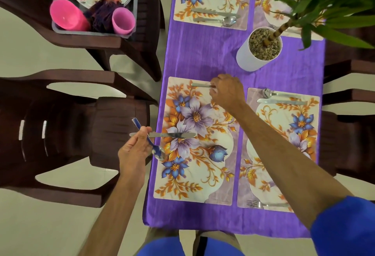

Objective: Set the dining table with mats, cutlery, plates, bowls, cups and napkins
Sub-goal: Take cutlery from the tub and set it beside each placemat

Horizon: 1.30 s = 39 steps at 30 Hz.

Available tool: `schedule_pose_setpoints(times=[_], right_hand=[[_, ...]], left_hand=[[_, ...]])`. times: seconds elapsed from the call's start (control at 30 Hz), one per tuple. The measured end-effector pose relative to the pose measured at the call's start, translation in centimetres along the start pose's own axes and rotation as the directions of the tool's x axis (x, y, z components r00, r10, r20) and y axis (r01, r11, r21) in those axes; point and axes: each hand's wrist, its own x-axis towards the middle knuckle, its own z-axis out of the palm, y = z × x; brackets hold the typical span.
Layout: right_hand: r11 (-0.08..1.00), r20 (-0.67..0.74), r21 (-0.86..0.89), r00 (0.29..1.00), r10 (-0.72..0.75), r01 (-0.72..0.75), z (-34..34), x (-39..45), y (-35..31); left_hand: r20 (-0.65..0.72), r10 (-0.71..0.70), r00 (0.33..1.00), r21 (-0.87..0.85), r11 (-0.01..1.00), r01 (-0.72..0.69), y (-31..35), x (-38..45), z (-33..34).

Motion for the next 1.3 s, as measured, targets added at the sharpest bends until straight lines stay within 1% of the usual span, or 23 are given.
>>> schedule_pose_setpoints(times=[0.07, 0.17, 0.23, 0.33, 0.37, 0.43, 0.47, 0.5, 0.53, 0.57, 0.6, 0.63, 0.67, 0.73, 0.8, 0.87, 0.93, 1.0, 1.13, 1.2, 1.3], right_hand=[[0.997, 0.012, 0.042, 0.998, 0.058, -0.058, -0.7, -0.4, 1.1], [0.986, -0.012, -0.006, 0.986, 0.167, -0.167, -1.4, -2.7, 3.0], [0.97, -0.045, 0.019, 0.969, 0.244, -0.243, -1.1, -5.4, 4.0], [0.904, -0.115, 0.186, 0.905, 0.409, -0.385, -0.6, -10.0, 4.7], [0.876, -0.108, 0.259, 0.89, 0.444, -0.406, -0.4, -11.7, 4.7], [0.808, -0.044, 0.441, 0.89, 0.453, -0.39, 0.2, -15.2, 4.1], [0.755, 0.026, 0.538, 0.902, 0.43, -0.376, 0.4, -17.1, 3.4], [0.683, 0.132, 0.622, 0.911, 0.39, -0.383, 0.4, -18.7, 2.4], [0.588, 0.27, 0.691, 0.904, 0.331, -0.421, 0.5, -20.1, 1.3], [0.476, 0.407, 0.736, 0.876, 0.257, -0.482, 0.3, -21.6, -0.1], [0.354, 0.512, 0.763, 0.84, 0.179, -0.541, -0.1, -22.9, -1.6], [0.223, 0.577, 0.779, 0.809, 0.113, -0.586, -0.5, -24.1, -3.2], [0.091, 0.608, 0.786, 0.791, 0.072, -0.612, -0.9, -25.1, -4.6], [-0.099, 0.603, 0.797, 0.794, 0.081, -0.595, -1.7, -26.6, -6.7], [-0.217, 0.573, 0.816, 0.801, 0.174, -0.536, -1.9, -27.9, -7.8], [-0.306, 0.556, 0.824, 0.784, 0.277, -0.477, -1.8, -28.7, -8.1], [-0.363, 0.544, 0.829, 0.761, 0.352, -0.425, -1.8, -29.7, -7.9], [-0.391, 0.518, 0.842, 0.759, 0.395, -0.371, -1.8, -30.7, -7.5], [-0.335, 0.457, 0.882, 0.776, 0.435, -0.332, -1.1, -32.9, -7.1], [-0.337, 0.46, 0.882, 0.756, 0.466, -0.329, -0.2, -33.8, -7.0], [-0.33, 0.468, 0.882, 0.699, 0.541, -0.335, 1.8, -35.2, -7.1]], left_hand=[[-0.007, -0.005, 1.0, 0.0, 1.0, 0.005, 0.1, 0.0, -0.2], [-0.001, 0.005, 1.0, 0.004, 1.0, -0.005, 0.2, -0.1, -0.5], [0.011, 0.0, 1.0, -0.001, 1.0, 0.0, 0.1, -0.1, -0.7], [0.026, -0.022, 0.999, -0.012, 1.0, 0.022, 0.2, -0.4, -0.8], [0.038, -0.032, 0.999, -0.014, 0.999, 0.032, 0.0, -0.5, -0.8], [0.072, -0.062, 0.995, -0.029, 0.998, 0.064, -0.3, -0.8, -0.6], [0.094, -0.081, 0.992, -0.04, 0.996, 0.085, -0.4, -1.2, -0.5], [0.113, -0.096, 0.989, -0.05, 0.994, 0.102, -0.6, -1.5, -0.4], [0.126, -0.117, 0.985, -0.061, 0.99, 0.125, -0.8, -1.8, -0.2], [0.139, -0.139, 0.981, -0.07, 0.986, 0.15, -1.2, -2.2, 0.1], [0.151, -0.156, 0.976, -0.084, 0.982, 0.17, -1.6, -2.6, 0.4], [0.156, -0.168, 0.973, -0.094, 0.978, 0.184, -2.1, -2.9, 0.6], [0.158, -0.18, 0.971, -0.099, 0.975, 0.197, -2.6, -3.2, 0.9], [0.169, -0.202, 0.965, -0.087, 0.972, 0.219, -3.6, -3.8, 1.4], [0.195, -0.2, 0.96, -0.078, 0.973, 0.218, -4.4, -4.6, 1.6], [0.231, -0.205, 0.951, -0.068, 0.972, 0.226, -4.8, -5.6, 1.6], [0.267, -0.215, 0.939, -0.03, 0.972, 0.231, -5.4, -6.6, 1.2], [0.292, -0.217, 0.931, 0.002, 0.974, 0.227, -6.1, -7.3, 0.7], [0.329, -0.219, 0.919, 0.063, 0.976, 0.21, -7.5, -8.2, -0.8], [0.34, -0.224, 0.913, 0.079, 0.975, 0.209, -8.2, -8.4, -1.5], [0.257, -0.221, 0.941, 0.073, 0.975, 0.209, -8.9, -8.2, -2.9]])
